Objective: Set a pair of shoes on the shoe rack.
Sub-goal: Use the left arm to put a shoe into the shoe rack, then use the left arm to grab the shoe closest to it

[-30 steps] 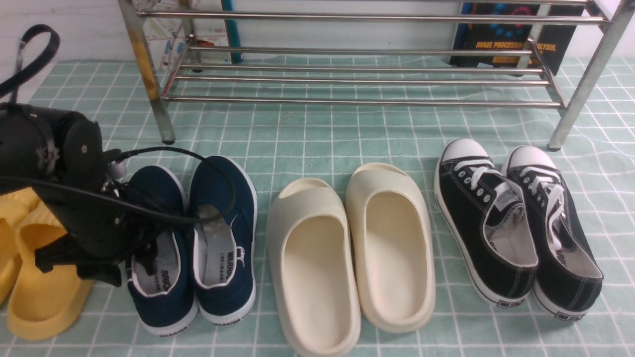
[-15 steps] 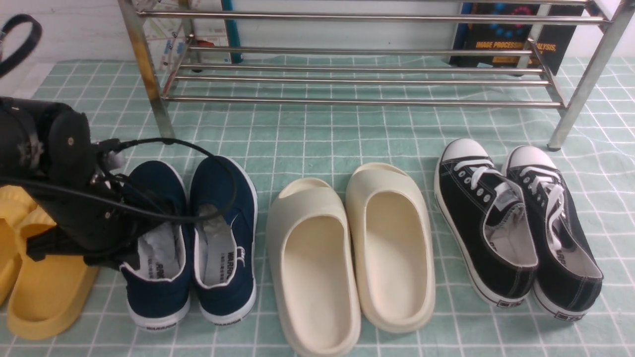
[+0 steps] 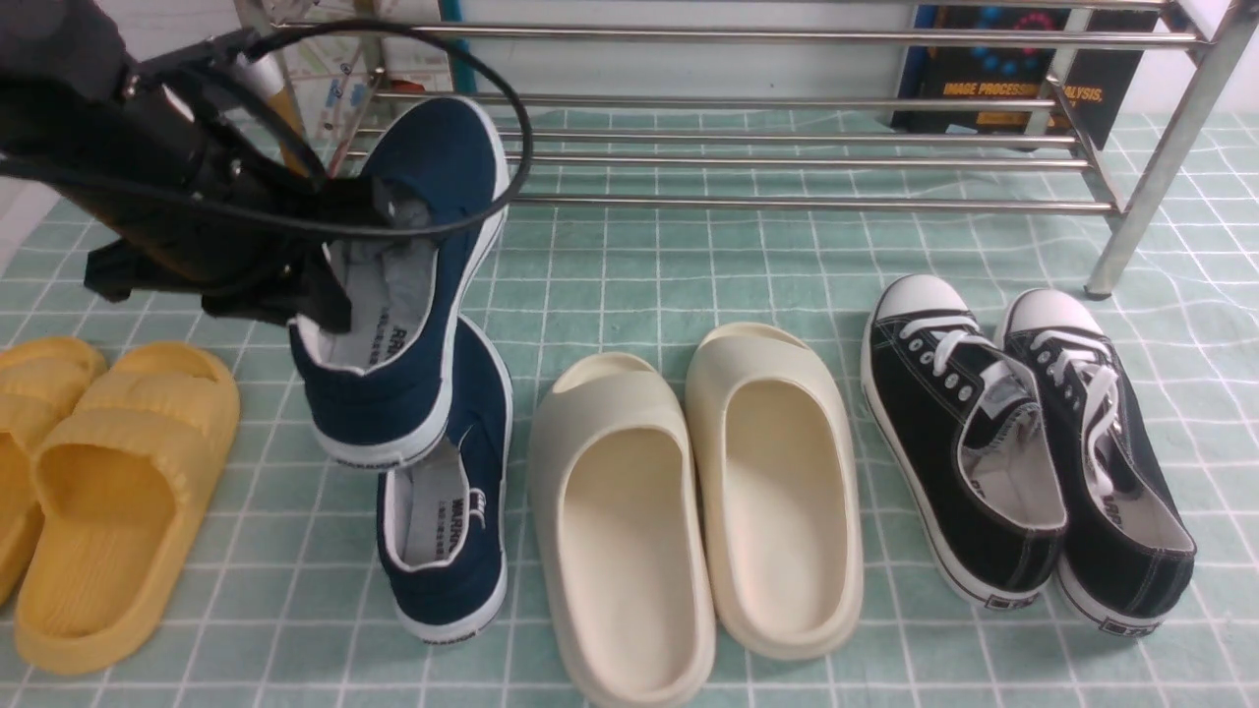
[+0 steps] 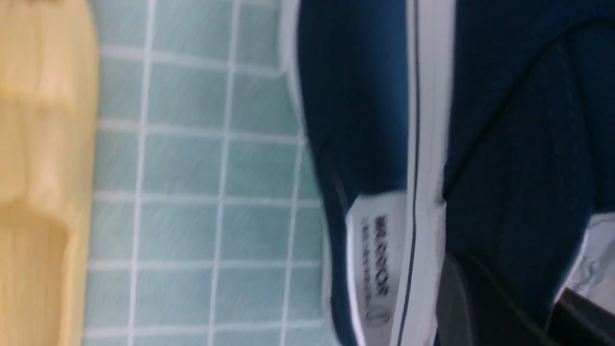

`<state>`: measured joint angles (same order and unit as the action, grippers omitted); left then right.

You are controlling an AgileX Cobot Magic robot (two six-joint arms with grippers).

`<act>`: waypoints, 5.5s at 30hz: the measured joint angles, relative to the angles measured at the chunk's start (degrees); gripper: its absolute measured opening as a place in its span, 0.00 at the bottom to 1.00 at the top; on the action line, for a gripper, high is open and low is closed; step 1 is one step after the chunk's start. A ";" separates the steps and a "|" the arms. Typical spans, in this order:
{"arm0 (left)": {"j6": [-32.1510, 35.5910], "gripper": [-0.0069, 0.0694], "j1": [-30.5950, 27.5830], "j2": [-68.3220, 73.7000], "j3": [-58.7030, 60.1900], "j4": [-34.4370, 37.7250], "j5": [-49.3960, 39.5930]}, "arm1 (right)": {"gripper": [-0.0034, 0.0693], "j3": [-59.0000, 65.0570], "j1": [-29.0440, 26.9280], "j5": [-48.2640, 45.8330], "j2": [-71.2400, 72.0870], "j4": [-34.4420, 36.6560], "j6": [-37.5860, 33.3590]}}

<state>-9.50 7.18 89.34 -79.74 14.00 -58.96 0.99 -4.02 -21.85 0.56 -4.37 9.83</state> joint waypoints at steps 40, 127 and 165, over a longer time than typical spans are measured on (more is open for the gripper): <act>-2.39 0.11 0.00 46.08 -57.61 -9.51 -2.87 | 0.38 0.00 0.00 0.00 0.00 0.00 0.00; -7.38 0.07 4.04 33.32 -32.39 -18.02 7.81 | 0.38 0.00 0.00 0.00 0.00 0.00 0.07; -4.77 0.57 3.98 11.55 -29.36 -10.86 -12.26 | 0.38 0.00 0.00 0.00 0.00 0.00 0.16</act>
<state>-14.27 11.17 100.89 -109.10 3.14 -71.22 0.99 -4.02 -21.85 0.56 -4.37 9.99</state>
